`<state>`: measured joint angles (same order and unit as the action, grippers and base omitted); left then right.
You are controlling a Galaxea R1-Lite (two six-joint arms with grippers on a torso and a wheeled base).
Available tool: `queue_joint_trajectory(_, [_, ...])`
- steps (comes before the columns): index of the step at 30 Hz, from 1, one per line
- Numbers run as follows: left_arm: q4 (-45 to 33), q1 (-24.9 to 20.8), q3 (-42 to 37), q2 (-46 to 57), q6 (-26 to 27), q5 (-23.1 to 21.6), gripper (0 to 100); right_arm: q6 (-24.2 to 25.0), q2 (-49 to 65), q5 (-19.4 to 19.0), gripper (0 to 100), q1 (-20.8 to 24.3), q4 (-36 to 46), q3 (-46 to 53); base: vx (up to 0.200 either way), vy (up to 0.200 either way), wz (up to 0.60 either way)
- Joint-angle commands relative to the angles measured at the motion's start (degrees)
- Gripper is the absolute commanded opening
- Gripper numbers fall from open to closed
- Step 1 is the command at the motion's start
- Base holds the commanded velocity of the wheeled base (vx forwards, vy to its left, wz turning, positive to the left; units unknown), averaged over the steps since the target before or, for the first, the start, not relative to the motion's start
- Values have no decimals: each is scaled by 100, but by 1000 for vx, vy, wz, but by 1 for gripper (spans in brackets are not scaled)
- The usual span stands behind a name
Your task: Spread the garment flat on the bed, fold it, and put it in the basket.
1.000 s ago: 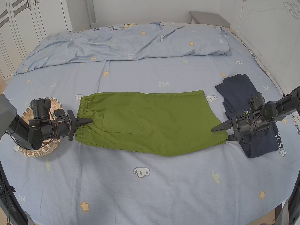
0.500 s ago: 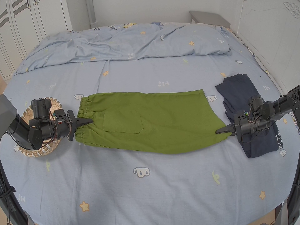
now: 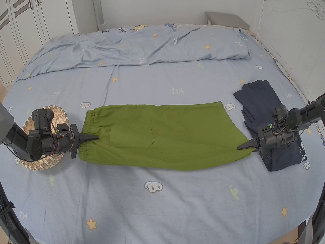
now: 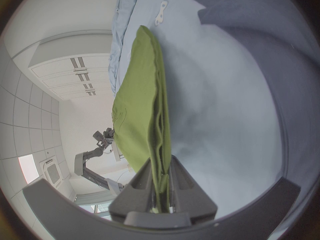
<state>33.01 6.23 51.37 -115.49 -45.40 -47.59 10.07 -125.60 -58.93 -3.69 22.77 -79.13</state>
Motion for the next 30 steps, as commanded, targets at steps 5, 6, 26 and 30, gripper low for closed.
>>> queue_joint_trajectory(5, [-744, 221, -1208, 941, 1174, -207, 0, -436, 1415, 48, 0, 141, 342, 1778, 0, 0, 0])
queue_joint_trajectory(6, [-744, 238, -1384, 1011, 1261, -189, 0, -436, 1512, 48, 0, 158, 149, 2068, 0, 0, 0])
queue_joint_trajectory(26, [-726, 959, -3757, 1785, 2914, -198, 0, -365, 2558, 382, 0, 545, -3912, 6305, 0, 0, 0])
queue_joint_trajectory(30, [-717, 1073, -3775, 1785, 3019, -207, 0, -374, 2294, 391, 0, 563, -4167, 6375, 0, 0, 0])
